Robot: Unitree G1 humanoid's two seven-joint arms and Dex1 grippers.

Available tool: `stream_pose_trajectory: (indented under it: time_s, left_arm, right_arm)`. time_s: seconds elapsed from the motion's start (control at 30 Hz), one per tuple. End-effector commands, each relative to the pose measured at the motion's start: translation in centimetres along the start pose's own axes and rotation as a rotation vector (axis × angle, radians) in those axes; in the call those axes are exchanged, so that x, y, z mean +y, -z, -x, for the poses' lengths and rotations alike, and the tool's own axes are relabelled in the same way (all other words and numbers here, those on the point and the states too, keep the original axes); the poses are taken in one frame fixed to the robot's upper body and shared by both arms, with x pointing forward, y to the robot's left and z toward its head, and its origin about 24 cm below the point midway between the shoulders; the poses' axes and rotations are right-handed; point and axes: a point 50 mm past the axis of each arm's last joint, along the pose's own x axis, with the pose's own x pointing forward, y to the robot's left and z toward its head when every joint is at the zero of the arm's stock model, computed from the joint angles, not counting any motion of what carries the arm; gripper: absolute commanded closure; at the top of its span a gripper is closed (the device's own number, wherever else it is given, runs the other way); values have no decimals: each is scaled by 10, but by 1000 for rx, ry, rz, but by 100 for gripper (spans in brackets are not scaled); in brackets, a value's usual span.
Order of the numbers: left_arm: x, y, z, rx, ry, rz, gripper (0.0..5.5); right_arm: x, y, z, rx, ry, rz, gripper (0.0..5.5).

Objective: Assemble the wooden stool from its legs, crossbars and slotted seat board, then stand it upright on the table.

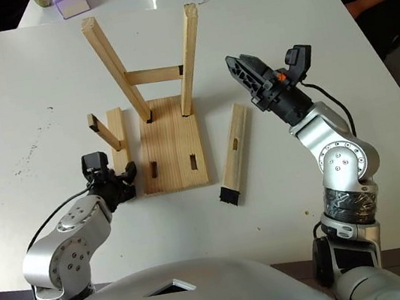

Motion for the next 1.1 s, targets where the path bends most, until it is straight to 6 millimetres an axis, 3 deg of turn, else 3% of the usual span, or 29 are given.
stream_pose_trajectory:
  time_s: [0.03, 0.1, 0.33, 0.43, 0.5, 0.6, 0.7, 0.8, 0.87, 0.97, 1.03, 1.1]
  left_arm:
    - [17, 8, 5, 108, 2, -82, 194]
    - [25, 8, 8, 126, -1, -103, 194]
    - [32, 13, 9, 175, 53, -140, 290]
    - [37, 14, 11, 182, 76, -187, 332]
    - [42, 3, 9, 132, 66, -191, 347]
    - [57, -45, -2, -80, -25, -115, 347]
    - [70, -100, 0, -311, -99, 24, 347]
    - [85, -173, 17, -636, -160, 196, 347]
    - [85, -220, 41, -899, -67, 314, 347]
    - [45, -261, 83, -1205, 353, 345, 347]
    - [19, -264, 98, -1272, 561, 277, 347]
    - [0, -258, 98, -1253, 713, 202, 347]
  right_arm:
    - [3, 5, 7, -30, 40, 5, 268]
    - [3, 8, 9, -45, 58, 0, 268]
    - [6, 14, 11, -92, 87, -11, 268]
    - [4, 9, 10, -133, 109, 8, 268]
    - [-5, -4, 6, -181, 207, 80, 268]
    - [-13, -36, -4, -255, 302, 164, 268]
    - [-5, -73, -30, -256, 297, 267, 268]
    - [10, -111, -56, -236, 289, 470, 268]
    - [24, -140, -73, -265, 271, 585, 268]
    - [56, -180, -95, -375, 148, 636, 268]
    - [72, -192, -106, -407, 35, 644, 268]
    - [65, -188, -116, -342, 20, 760, 268]
